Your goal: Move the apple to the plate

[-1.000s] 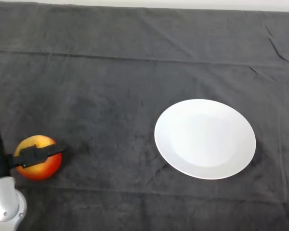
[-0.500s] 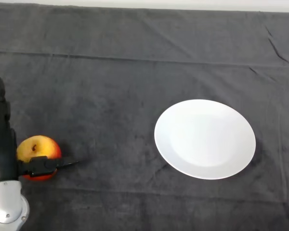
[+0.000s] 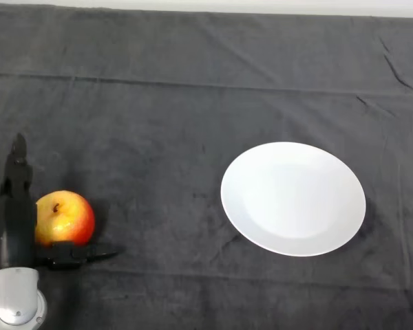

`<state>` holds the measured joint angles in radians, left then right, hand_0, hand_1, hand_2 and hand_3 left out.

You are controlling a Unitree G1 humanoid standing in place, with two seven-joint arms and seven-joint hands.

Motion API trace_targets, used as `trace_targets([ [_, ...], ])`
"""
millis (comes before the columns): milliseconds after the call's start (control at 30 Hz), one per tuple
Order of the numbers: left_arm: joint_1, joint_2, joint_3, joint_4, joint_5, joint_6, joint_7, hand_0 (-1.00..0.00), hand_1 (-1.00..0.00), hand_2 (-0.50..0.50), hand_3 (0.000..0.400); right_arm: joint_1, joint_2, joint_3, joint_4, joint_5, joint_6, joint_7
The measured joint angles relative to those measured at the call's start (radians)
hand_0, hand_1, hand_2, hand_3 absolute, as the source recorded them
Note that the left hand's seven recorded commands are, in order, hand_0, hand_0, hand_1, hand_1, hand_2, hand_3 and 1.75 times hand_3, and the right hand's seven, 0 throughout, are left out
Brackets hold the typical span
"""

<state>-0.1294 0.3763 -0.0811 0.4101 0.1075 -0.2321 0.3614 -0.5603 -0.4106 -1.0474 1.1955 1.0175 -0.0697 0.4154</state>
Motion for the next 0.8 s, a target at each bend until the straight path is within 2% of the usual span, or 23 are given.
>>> trace_targets([
  [233, -0.01, 0.003, 0.0, 0.0, 0.001, 0.024, -0.011, -1.0, -1.0, 0.0, 0.4, 0.0, 0.0, 0.0003, 0.0, 0.0, 0.0, -0.0003],
  [533, -0.026, 0.023, 0.001, -0.049, 0.013, 0.107, -0.027, -1.0, -1.0, 0.0, 0.4, 0.0, 0.0, 0.0008, 0.0, 0.0001, 0.0, -0.0009],
  [800, -0.141, 0.016, -0.062, -0.055, 0.076, 0.128, -0.006, -1.0, -1.0, 0.0, 0.4, 0.0, 0.0, 0.0027, 0.0, 0.0, 0.001, -0.0013],
])
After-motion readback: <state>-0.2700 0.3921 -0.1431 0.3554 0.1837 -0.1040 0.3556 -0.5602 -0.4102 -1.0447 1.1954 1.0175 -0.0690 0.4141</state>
